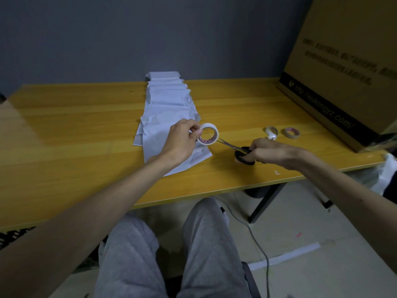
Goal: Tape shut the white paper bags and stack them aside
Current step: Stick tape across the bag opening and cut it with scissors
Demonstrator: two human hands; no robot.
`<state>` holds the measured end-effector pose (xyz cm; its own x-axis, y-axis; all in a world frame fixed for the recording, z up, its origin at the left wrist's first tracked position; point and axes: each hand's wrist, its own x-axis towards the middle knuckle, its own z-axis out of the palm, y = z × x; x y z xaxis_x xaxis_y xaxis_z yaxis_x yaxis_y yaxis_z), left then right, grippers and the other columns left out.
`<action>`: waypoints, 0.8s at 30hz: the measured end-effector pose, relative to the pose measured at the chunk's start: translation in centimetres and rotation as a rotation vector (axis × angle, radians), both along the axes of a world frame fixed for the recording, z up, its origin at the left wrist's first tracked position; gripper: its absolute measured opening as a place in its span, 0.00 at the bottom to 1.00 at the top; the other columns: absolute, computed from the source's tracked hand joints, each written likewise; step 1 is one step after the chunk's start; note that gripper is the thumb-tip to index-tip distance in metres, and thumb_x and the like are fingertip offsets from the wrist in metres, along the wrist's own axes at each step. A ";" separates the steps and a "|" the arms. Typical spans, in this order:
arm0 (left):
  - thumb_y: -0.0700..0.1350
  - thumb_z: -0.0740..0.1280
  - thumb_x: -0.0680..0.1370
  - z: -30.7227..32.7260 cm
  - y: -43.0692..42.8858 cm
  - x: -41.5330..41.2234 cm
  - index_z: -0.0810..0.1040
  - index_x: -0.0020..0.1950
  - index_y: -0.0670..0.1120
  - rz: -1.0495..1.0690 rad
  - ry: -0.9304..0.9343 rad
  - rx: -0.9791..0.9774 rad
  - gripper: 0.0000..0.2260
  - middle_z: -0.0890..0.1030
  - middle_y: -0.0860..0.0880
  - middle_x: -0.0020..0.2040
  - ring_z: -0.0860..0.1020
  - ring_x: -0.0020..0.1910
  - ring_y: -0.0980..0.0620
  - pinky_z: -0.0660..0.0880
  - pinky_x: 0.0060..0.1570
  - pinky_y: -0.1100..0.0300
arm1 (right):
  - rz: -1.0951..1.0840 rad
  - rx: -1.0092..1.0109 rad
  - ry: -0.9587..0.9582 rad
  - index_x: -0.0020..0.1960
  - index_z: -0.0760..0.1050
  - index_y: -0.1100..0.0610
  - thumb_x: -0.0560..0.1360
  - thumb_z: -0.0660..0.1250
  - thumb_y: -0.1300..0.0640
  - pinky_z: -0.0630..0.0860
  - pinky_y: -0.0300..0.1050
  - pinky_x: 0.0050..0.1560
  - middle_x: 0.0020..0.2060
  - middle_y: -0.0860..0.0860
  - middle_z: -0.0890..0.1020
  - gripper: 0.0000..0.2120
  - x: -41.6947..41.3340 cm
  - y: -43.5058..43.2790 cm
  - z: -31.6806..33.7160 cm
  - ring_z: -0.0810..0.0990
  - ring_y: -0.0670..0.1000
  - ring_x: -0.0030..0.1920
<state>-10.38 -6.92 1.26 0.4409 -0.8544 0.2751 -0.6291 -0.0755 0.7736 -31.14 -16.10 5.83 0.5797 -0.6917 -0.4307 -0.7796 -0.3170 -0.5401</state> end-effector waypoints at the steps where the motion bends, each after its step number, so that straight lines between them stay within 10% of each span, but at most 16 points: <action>1: 0.41 0.64 0.80 0.0 0.0 0.0 0.79 0.55 0.40 0.002 -0.003 0.001 0.07 0.78 0.45 0.51 0.79 0.44 0.47 0.74 0.46 0.58 | -0.002 0.011 -0.012 0.44 0.67 0.57 0.72 0.70 0.44 0.58 0.48 0.41 0.39 0.53 0.65 0.19 -0.1 0.4 0.2 0.61 0.53 0.40; 24: 0.41 0.64 0.80 0.3 0.2 0.0 0.78 0.49 0.42 0.012 -0.051 -0.081 0.05 0.76 0.46 0.48 0.78 0.44 0.46 0.77 0.48 0.52 | 0.001 -0.221 -0.016 0.34 0.64 0.57 0.71 0.70 0.41 0.57 0.44 0.30 0.28 0.51 0.66 0.22 3.2 3.3 0.9 0.62 0.51 0.30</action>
